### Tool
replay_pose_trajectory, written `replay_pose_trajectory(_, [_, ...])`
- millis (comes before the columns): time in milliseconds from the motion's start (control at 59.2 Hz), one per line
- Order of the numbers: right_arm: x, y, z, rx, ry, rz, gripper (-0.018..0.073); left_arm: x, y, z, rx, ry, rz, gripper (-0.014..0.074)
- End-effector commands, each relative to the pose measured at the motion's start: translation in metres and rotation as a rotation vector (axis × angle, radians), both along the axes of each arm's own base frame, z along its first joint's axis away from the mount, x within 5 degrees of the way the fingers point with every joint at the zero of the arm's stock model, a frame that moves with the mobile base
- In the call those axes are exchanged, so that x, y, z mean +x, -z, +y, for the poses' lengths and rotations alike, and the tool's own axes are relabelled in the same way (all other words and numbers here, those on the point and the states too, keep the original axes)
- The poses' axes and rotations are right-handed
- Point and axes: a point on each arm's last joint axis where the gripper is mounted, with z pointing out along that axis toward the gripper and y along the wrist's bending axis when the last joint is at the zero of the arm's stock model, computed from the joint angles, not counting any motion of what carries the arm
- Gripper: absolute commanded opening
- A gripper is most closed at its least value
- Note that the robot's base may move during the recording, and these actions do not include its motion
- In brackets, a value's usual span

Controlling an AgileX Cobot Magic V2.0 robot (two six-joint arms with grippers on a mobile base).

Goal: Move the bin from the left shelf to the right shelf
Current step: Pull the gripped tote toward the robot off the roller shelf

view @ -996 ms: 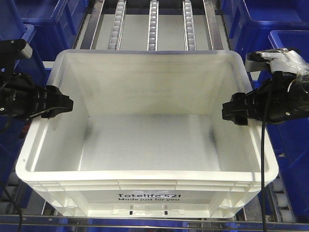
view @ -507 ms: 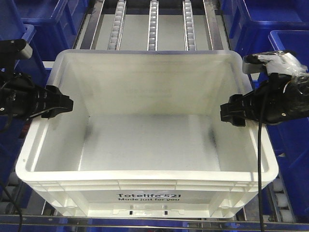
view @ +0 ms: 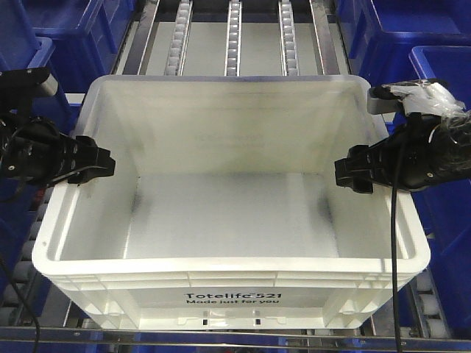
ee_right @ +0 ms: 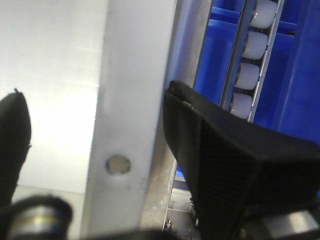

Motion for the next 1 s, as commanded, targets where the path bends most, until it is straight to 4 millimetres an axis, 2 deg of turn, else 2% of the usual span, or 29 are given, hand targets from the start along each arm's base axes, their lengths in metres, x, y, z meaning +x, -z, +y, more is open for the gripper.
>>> replay_pose_trajectory(0, [0.0027, -0.0185, -0.0004, 0.017, 0.006, -0.103, 0.0496, 0.0013, -0.0145, -0.0028, -0.033, -0.015, -0.061, 0.0412])
replay_pose_trajectory(338, [0.0027, -0.0185, -0.0004, 0.015, 0.004, -0.104, 0.0483, 0.0020, -0.0156, -0.0038, -0.055, -0.025, -0.067, 0.0412])
replay_pose_trajectory(490, [0.0027, -0.0185, -0.0004, 0.015, 0.004, -0.104, 0.0392, 0.0020, -0.0156, -0.0038, -0.055, -0.025, -0.067, 0.0411])
replay_pose_trajectory(591, [0.0027, -0.0185, -0.0004, 0.015, 0.004, -0.104, 0.0273, 0.0021, -0.0156, -0.0037, -0.055, -0.025, -0.068, 0.0390])
replay_pose_trajectory(709, [0.0027, -0.0185, -0.0004, 0.012, 0.001, -0.105, 0.0137, 0.0024, -0.0158, -0.0036, -0.055, -0.027, -0.071, 0.0307])
replay_pose_trajectory(844, [0.0027, -0.0186, -0.0003, 0.007, -0.007, -0.108, -0.0015, 0.0026, -0.0160, -0.0036, -0.056, -0.028, -0.074, 0.0148])
replay_pose_trajectory(946, [0.0027, -0.0186, -0.0003, 0.004, -0.013, -0.110, -0.0010, 0.0026, -0.0160, -0.0036, -0.056, -0.028, -0.075, -0.0004])
replay_pose_trajectory(979, [0.0027, -0.0186, -0.0003, 0.004, -0.013, -0.110, -0.0010, 0.0026, -0.0160, -0.0036, -0.054, -0.027, -0.076, -0.0010])
